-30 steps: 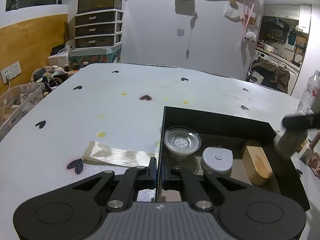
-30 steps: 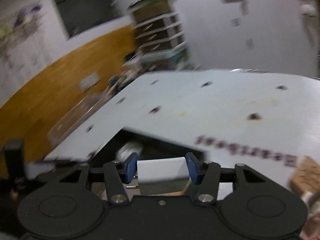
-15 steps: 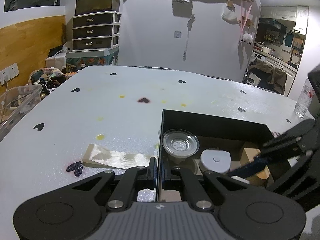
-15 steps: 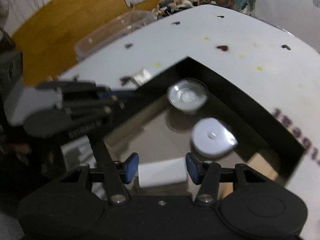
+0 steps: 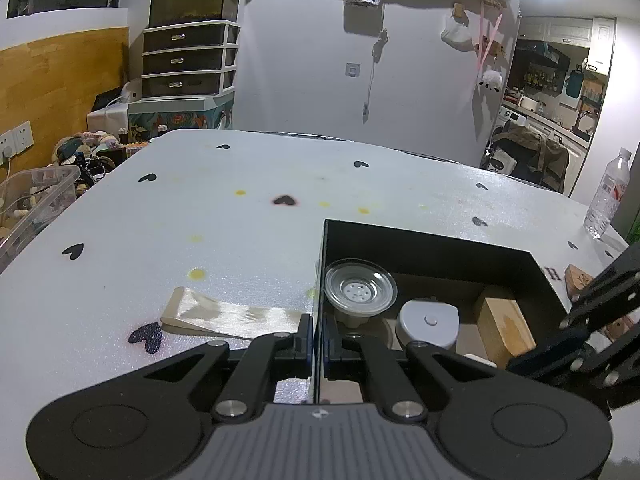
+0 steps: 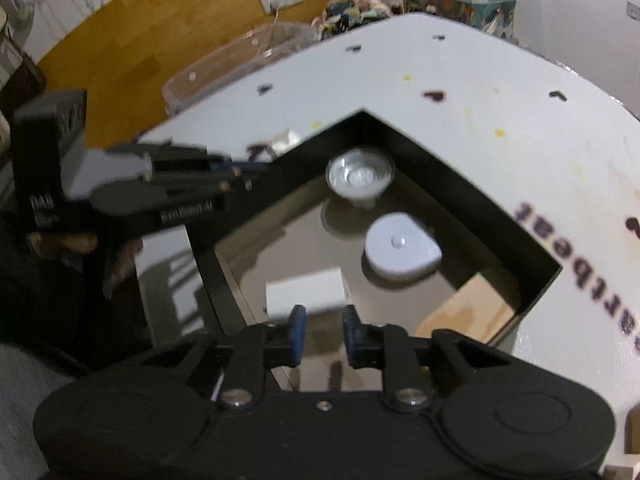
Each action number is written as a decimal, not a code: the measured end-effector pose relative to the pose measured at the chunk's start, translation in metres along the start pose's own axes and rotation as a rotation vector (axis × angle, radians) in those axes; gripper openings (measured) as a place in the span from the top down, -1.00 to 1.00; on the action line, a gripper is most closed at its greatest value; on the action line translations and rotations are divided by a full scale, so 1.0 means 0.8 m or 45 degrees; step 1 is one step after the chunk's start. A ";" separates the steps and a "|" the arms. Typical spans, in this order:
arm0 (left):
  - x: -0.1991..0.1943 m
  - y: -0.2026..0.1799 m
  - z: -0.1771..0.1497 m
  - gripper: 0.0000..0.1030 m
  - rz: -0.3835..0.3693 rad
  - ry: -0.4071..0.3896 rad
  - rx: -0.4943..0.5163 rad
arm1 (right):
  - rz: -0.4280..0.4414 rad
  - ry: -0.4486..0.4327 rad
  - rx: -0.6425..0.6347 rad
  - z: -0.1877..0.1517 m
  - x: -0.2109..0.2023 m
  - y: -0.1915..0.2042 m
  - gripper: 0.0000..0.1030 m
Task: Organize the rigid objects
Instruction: 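Carry the charger cube into the box and lower it, then open the right gripper and lift it out of the box, then grasp the brown cylinder on the wooden coaster with the right gripper, then carry the brown cylinder into the box and release it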
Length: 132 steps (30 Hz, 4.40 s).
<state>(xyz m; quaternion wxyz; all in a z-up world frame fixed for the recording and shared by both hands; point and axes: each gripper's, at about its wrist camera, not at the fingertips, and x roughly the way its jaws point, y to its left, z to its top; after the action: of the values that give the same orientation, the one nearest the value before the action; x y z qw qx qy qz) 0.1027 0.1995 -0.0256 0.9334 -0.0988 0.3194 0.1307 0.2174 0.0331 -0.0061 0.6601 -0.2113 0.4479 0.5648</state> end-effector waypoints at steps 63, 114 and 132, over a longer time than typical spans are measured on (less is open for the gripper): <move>0.002 -0.006 0.003 0.93 0.038 0.015 0.001 | -0.145 -0.430 0.210 0.001 -0.018 -0.006 -0.34; -0.002 -0.008 0.005 0.93 0.071 0.016 -0.004 | -1.043 -0.686 0.756 -0.190 -0.100 -0.100 -0.01; -0.001 -0.008 0.006 0.93 0.069 0.015 -0.006 | -0.792 -0.863 0.557 -0.153 -0.136 -0.080 0.69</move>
<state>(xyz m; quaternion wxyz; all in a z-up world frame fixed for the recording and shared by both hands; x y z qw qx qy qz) 0.1063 0.1946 -0.0209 0.9273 -0.0931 0.3272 0.1561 0.2382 -0.1409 0.0077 0.9340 0.0038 0.2325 0.2713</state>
